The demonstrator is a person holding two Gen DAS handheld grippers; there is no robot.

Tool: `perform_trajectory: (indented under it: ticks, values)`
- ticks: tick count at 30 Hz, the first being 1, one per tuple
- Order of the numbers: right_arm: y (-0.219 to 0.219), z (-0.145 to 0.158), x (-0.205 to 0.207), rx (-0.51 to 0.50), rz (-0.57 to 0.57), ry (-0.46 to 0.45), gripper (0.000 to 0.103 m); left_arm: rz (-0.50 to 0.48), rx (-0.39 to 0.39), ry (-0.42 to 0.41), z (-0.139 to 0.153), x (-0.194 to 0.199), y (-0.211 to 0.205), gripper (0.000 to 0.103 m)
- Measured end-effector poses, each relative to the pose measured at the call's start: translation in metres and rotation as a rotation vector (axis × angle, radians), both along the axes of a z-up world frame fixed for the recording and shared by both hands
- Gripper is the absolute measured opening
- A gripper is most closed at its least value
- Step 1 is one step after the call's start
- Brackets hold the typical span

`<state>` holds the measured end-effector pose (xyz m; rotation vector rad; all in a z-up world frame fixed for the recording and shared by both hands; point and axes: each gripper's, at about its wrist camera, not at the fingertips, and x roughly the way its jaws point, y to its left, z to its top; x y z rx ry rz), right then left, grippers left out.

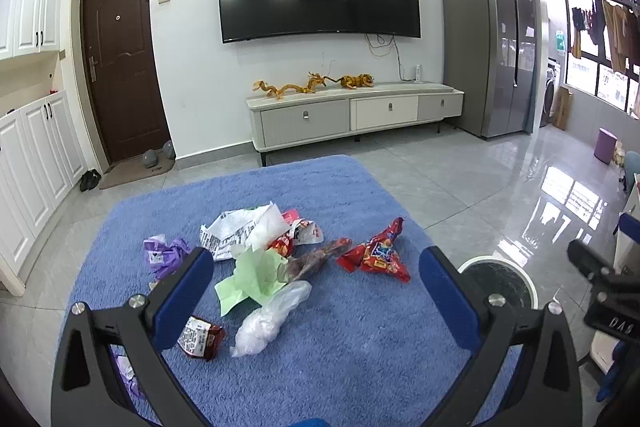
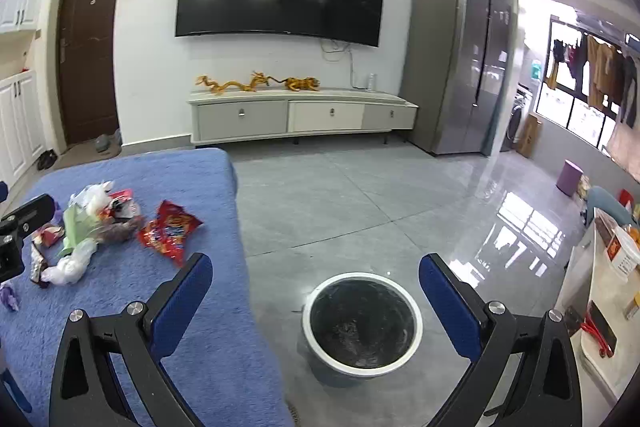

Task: Collect trash
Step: 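Move both tools from the trash bin toward the wrappers on the blue table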

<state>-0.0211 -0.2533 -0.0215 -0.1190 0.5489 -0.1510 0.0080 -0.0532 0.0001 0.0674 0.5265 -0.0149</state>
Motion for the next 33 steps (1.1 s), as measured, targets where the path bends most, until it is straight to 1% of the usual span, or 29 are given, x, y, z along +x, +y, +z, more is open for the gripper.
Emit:
perform_trajectory:
  ticks: [6, 10, 14, 16, 22, 27, 31, 33]
  values:
    - [-0.020, -0.001, 0.002, -0.020, -0.050, 0.019, 0.103, -0.022, 0.032, 0.005, -0.003, 0.007, -0.015, 0.103]
    - [-0.031, -0.003, 0.002, -0.001, -0.070, 0.015, 0.103, -0.048, 0.043, 0.030, -0.004, 0.011, -0.024, 0.103]
    - [-0.040, -0.004, 0.001, 0.047, -0.075, 0.009, 0.103, -0.067, 0.063, 0.032, -0.004, 0.014, -0.031, 0.103]
    - [-0.042, -0.004, 0.001, 0.040, -0.082, 0.008, 0.103, -0.076, 0.070, 0.031, -0.003, 0.014, -0.035, 0.103]
    - [-0.046, -0.007, 0.004, 0.051, -0.094, 0.019, 0.103, -0.095, 0.038, 0.042, 0.000, 0.017, -0.036, 0.103]
    - [-0.046, -0.009, 0.004, 0.043, -0.100, 0.023, 0.103, -0.100, 0.028, 0.058, -0.002, 0.018, -0.036, 0.103]
    - [-0.046, -0.010, 0.004, 0.027, -0.123, 0.029, 0.103, -0.088, 0.028, 0.043, -0.002, 0.016, -0.036, 0.103]
    - [-0.049, -0.010, 0.003, 0.036, -0.129, 0.029, 0.103, -0.082, 0.022, 0.031, -0.001, 0.015, -0.035, 0.103]
